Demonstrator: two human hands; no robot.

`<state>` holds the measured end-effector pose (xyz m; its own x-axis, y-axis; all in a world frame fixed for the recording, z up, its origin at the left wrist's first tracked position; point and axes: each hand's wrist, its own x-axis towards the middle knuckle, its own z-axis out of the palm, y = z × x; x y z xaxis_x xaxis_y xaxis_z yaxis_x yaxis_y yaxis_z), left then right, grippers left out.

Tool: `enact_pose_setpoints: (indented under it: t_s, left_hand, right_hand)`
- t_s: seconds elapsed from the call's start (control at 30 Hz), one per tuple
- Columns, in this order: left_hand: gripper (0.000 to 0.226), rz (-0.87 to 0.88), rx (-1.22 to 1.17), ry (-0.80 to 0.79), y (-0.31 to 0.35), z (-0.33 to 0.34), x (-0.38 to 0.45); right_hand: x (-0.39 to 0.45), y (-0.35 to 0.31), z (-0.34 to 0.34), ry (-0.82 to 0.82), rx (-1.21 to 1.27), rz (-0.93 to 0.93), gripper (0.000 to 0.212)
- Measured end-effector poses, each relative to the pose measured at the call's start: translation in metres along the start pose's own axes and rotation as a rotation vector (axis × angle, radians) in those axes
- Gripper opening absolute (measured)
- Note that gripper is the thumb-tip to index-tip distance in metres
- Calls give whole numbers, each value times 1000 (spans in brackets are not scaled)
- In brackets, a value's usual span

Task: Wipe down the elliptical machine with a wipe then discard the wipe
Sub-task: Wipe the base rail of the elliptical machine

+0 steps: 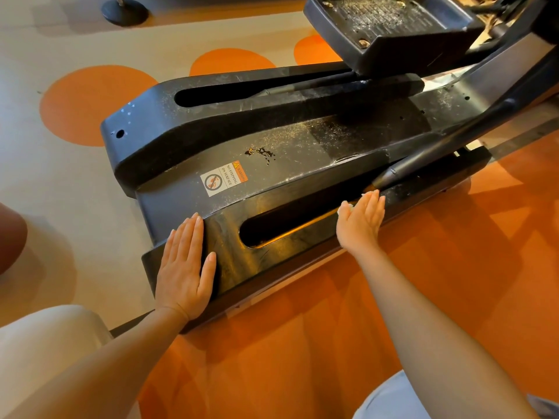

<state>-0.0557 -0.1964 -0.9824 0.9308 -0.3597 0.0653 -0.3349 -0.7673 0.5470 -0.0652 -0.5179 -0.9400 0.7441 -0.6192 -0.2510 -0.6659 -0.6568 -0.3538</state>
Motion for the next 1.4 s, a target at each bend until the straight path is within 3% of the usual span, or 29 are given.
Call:
enact_pose_setpoints:
  t_s: [0.13, 0.3, 0.57, 0.77, 1.03, 1.23, 1.4]
  left_hand:
    - [71, -6, 6, 4, 0, 0, 0]
    - [69, 0, 7, 8, 0, 0, 0]
    - [67, 0, 19, 12, -1, 2, 0]
    - [68, -6, 6, 16, -1, 2, -1]
    - [68, -9, 13, 20, -2, 3, -2]
    - [65, -12, 14, 22, -1, 2, -2]
    - [66, -15, 21, 19, -1, 2, -2]
  right_hand:
    - [8, 6, -3, -13, 4, 25, 67]
    - [11, 33, -9, -65, 11, -153, 64]
    - [53, 42, -25, -3, 53, 79, 64]
    - [50, 56, -26, -53, 3, -72, 66]
    - [75, 57, -36, -18, 22, 98, 66]
    - [75, 78, -37, -59, -22, -136, 65]
    - [87, 87, -44, -24, -26, -46, 66]
